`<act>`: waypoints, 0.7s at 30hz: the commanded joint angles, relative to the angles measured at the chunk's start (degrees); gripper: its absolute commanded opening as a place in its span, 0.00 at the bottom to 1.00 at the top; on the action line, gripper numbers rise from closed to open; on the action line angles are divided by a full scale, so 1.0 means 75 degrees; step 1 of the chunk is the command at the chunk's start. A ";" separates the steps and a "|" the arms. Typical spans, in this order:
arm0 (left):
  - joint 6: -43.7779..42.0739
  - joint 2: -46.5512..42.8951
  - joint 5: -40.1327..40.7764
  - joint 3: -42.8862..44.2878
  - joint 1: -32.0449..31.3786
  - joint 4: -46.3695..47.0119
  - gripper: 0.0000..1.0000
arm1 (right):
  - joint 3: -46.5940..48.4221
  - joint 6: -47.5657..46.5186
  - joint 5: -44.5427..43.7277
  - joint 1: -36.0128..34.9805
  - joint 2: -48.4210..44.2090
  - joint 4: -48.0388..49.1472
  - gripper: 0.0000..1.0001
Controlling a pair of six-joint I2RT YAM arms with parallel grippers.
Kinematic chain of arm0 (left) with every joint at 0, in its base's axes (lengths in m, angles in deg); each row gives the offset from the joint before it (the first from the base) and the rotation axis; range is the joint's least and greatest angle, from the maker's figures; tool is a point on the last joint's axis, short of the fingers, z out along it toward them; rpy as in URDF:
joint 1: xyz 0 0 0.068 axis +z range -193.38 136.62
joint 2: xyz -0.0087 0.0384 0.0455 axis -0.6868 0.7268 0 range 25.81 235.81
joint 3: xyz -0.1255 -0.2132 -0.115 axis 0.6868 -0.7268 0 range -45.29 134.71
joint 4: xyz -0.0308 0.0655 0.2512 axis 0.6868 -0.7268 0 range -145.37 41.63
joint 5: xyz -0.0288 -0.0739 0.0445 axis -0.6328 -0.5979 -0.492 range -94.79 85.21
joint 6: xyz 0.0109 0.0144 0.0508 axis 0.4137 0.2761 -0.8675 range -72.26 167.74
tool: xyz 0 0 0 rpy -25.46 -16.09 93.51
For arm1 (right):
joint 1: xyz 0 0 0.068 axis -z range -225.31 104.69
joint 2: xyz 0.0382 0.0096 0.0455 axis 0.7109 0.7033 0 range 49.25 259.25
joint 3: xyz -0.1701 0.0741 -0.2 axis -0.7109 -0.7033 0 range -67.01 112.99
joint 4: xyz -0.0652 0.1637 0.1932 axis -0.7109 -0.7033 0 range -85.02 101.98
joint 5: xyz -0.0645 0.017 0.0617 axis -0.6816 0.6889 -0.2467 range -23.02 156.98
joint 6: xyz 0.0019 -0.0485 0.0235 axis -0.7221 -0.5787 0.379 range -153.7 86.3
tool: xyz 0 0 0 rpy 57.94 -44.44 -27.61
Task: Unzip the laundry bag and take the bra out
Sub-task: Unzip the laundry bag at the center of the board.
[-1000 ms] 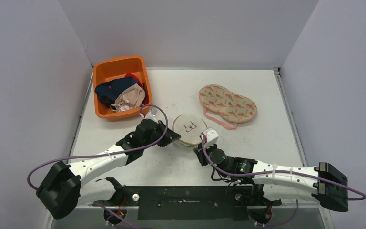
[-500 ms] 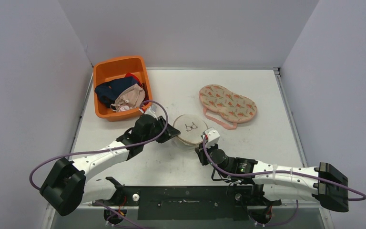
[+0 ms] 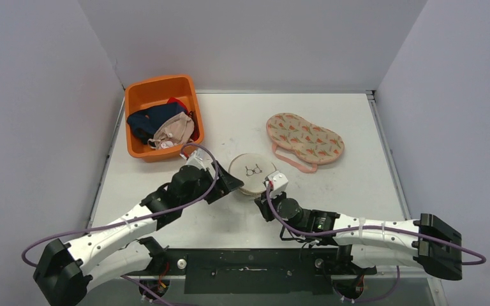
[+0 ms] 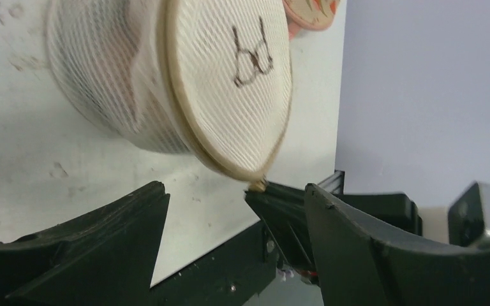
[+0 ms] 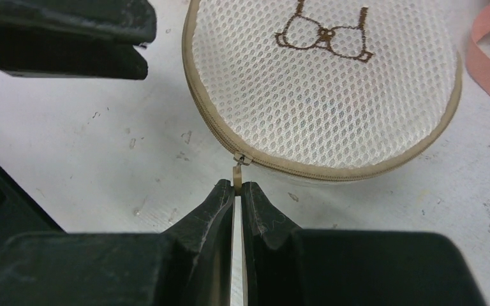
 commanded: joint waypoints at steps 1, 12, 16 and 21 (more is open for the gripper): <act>0.0605 -0.0603 0.0984 -0.0025 -0.0846 -0.0284 0.76 | 0.0428 -0.0282 0.0411 -0.0091 0.0398 0.0820 0.05; 0.1058 0.0624 0.1446 0.0130 -0.1224 0.0698 0.58 | 0.0561 -0.0480 0.0813 -0.0140 0.0712 0.1162 0.05; 0.1131 0.1022 0.1415 0.0215 -0.1113 0.0960 0.45 | 0.0463 -0.0485 0.0800 -0.0163 0.0546 0.1132 0.05; 0.1035 0.1309 0.1395 0.0430 -0.0935 0.0985 0.33 | 0.0406 -0.0470 0.0766 -0.0168 0.0430 0.1000 0.05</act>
